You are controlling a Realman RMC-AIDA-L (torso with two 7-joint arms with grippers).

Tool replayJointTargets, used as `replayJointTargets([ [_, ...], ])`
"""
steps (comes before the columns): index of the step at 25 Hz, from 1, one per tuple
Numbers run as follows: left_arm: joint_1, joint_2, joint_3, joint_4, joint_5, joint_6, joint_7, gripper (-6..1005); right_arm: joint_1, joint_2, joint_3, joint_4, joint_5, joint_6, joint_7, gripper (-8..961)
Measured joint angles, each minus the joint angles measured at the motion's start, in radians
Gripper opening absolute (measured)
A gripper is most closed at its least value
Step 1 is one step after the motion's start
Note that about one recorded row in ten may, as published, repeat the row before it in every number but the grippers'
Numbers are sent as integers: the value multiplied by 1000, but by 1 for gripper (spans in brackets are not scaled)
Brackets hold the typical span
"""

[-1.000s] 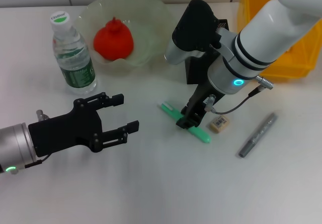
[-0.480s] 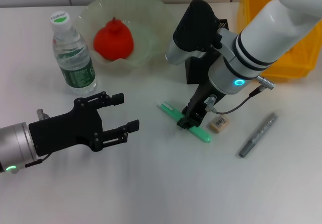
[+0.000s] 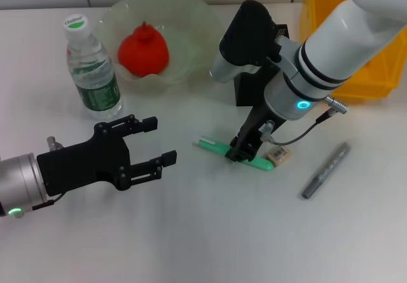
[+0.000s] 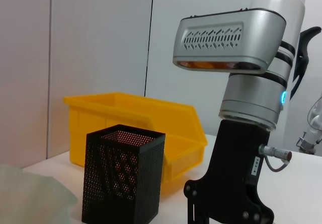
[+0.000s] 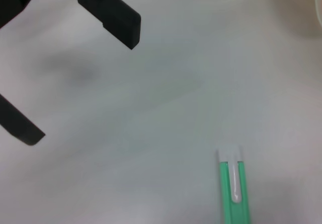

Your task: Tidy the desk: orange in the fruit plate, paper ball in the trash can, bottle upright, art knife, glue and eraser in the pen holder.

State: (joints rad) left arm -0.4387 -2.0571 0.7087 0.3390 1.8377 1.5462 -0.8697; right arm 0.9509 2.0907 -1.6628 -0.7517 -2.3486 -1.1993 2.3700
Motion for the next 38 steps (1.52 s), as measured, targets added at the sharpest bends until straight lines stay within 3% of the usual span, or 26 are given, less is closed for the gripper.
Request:
replayJointTargets([
  [38,-6,-3,-2,0,0,-10,2,741,0,-1,-13,0,0,2,-13,219],
])
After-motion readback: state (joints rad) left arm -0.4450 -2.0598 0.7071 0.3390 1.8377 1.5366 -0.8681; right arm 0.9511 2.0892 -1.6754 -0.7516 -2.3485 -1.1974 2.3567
